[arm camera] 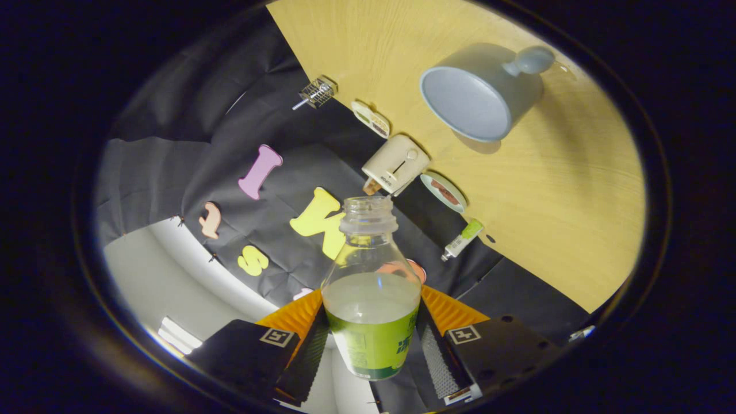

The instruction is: Take the bottle from table, then pour the juice into the cup, finally place the bottle on the coaster

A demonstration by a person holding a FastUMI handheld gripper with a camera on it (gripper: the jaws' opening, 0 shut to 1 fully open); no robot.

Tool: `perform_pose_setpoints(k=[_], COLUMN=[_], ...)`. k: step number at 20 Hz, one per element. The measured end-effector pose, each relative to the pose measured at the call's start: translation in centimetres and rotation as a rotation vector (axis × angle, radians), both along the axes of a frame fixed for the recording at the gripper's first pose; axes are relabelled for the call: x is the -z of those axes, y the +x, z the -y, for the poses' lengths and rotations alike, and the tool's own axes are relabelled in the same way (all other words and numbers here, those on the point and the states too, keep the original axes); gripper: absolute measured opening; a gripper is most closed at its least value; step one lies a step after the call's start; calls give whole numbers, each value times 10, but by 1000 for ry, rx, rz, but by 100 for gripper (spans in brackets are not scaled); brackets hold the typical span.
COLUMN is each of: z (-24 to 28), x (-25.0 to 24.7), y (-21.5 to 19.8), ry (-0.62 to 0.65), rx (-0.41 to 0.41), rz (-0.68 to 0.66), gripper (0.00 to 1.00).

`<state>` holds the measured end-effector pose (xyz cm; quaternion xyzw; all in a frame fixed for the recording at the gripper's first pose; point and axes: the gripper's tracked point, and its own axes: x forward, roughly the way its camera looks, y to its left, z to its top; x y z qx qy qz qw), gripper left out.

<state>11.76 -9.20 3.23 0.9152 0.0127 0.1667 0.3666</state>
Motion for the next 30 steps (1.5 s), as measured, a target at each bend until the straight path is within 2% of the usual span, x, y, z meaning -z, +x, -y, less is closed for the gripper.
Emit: perform_pose_setpoints(k=[12,16,18,22,26,30], z=[-3,3,1,-8,-4,13], x=[18,28,39,83,93,75], y=[3,4,7,7,3,0], ry=[-32,-140,-227,-470,-842,-1199], rx=[-5,48,76,92,134,244], rz=[-35,-43,-53,-182,-202,-179], gripper=[82,82,82,81,81,82])
